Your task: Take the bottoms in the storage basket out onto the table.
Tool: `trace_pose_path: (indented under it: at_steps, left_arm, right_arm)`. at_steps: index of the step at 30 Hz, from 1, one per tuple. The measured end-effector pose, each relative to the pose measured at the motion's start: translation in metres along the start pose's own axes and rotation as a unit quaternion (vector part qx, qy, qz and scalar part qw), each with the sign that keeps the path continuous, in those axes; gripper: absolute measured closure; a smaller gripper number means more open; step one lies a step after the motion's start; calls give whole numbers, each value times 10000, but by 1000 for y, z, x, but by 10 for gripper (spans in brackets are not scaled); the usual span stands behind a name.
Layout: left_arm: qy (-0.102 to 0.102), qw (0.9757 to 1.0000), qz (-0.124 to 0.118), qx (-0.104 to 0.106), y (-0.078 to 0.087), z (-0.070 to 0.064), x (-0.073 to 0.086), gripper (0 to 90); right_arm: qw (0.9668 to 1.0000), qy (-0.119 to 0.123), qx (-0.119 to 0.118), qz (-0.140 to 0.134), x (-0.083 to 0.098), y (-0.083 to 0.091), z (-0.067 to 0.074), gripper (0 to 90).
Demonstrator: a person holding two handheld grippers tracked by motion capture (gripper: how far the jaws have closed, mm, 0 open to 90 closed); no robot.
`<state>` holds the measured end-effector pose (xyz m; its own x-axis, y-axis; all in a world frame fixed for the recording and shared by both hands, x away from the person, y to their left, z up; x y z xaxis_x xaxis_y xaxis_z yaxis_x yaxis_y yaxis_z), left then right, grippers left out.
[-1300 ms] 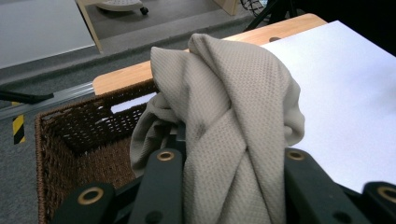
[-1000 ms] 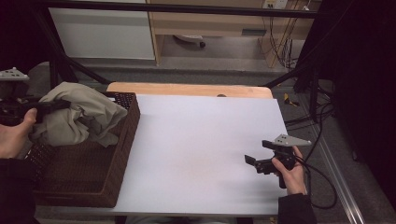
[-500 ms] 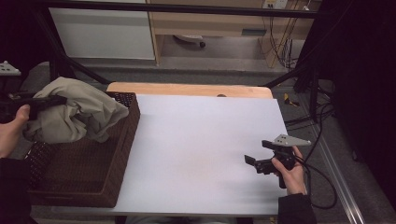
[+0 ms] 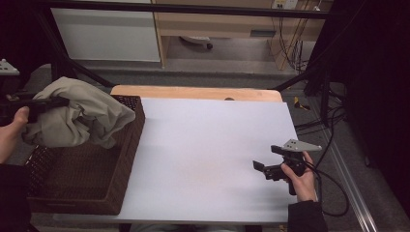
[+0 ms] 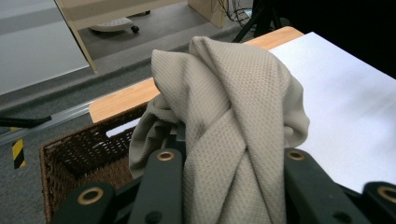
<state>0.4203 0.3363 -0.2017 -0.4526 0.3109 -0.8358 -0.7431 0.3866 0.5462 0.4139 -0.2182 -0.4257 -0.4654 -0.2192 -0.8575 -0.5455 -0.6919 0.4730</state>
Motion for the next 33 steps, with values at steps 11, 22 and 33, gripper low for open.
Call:
trace_pose_path:
  at_steps: [11, 22, 33]
  left_arm:
    - [-36, 10000, -69, 53, 6, -5, -10, 706]
    - [-112, 9997, -144, 149, 9, -14, -19, 707]
    - [-216, 9992, -244, 251, 9, -26, -31, 706]
  right_arm:
    - [10000, 7, 1, 3, 0, 0, 0, 4]
    - [10000, 1, -3, 4, 0, 0, 0, 4]
    - [10000, 11, 2, -13, 0, 1, 0, 4]
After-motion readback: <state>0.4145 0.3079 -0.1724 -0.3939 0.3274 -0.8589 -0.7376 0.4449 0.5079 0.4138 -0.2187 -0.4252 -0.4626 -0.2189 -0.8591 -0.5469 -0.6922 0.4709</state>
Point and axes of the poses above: each handheld gripper's, and its own axes: y roughly backward along the jaws, x roughly out of its underside, z roughly to its left, the point moved 8 cm from there along -y, roughly forward along the jaws, and after that the axes turned 6 degrees about -x, right-handed, at the moved point
